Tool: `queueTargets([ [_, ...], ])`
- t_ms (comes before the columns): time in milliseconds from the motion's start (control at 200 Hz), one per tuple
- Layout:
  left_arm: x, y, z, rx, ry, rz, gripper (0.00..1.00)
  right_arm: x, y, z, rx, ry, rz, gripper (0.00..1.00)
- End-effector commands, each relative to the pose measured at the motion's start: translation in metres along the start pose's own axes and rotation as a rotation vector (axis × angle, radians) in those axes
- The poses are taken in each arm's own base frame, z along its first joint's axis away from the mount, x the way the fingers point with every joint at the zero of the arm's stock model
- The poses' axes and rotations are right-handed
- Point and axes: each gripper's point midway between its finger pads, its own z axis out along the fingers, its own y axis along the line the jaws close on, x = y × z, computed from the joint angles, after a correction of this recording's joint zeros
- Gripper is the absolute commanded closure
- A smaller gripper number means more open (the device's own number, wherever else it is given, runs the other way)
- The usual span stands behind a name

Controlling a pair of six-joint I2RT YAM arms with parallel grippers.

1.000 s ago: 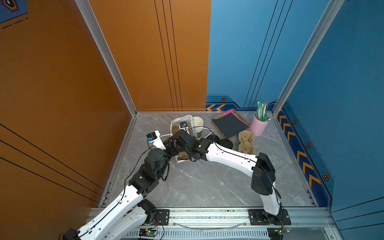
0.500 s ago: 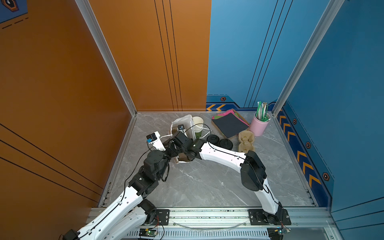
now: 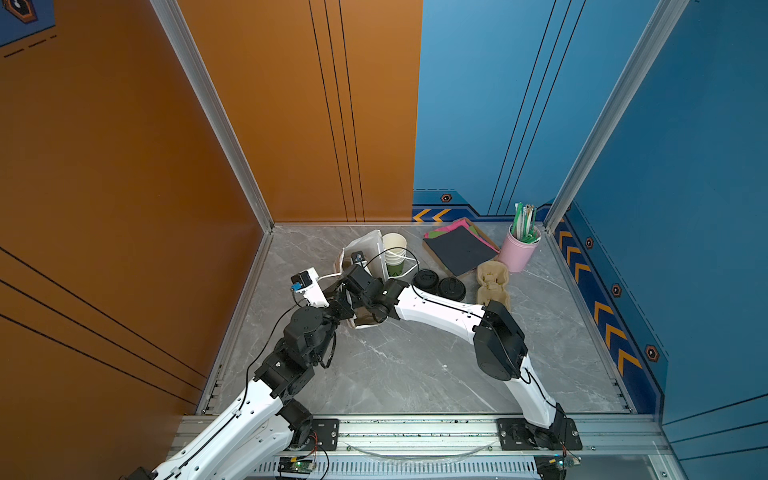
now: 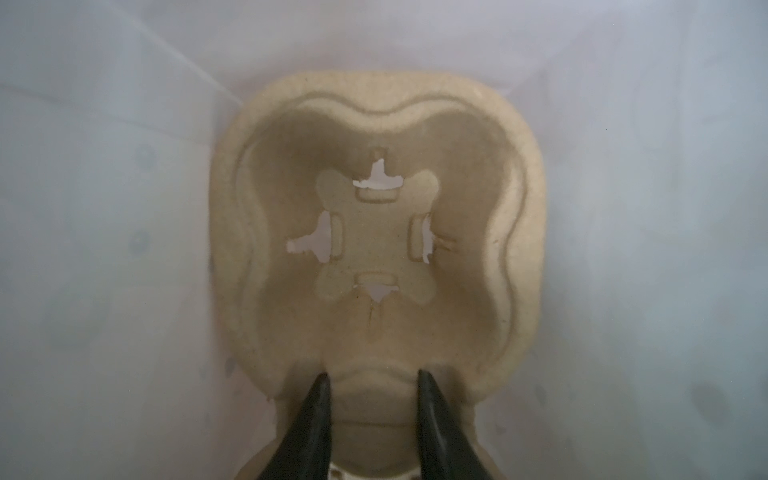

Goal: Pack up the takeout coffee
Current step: 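Push the pulp carrier down to the bag bottom with the right gripper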

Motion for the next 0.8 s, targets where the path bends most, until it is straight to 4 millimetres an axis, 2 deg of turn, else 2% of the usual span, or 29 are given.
queueTargets([
  [0, 0.003, -0.016, -0.006, 0.098, 0.018, 0.023, 1.0, 0.035, -0.007, 0.016, 0.04, 0.047, -0.06, 0.68],
  [60, 0.004, -0.017, -0.01, 0.116, 0.021, 0.032, 1.0, 0.033, -0.009, 0.012, 0.04, 0.027, -0.055, 0.68],
  [95, 0.004, -0.018, -0.012, 0.127, 0.022, 0.036, 1.0, 0.043, -0.013, 0.012, 0.05, 0.035, -0.065, 0.68],
  [270, 0.01, -0.02, -0.019, 0.171, 0.04, 0.045, 1.0, 0.039, -0.016, -0.007, 0.05, -0.048, -0.072, 0.67],
  [400, 0.017, -0.019, -0.024, 0.199, 0.055, 0.043, 1.0, 0.042, -0.016, -0.011, 0.047, -0.076, -0.084, 0.67],
  [796, 0.03, -0.018, -0.03, 0.238, 0.085, 0.047, 1.0, 0.055, -0.019, 0.022, 0.06, 0.005, -0.074, 0.66],
])
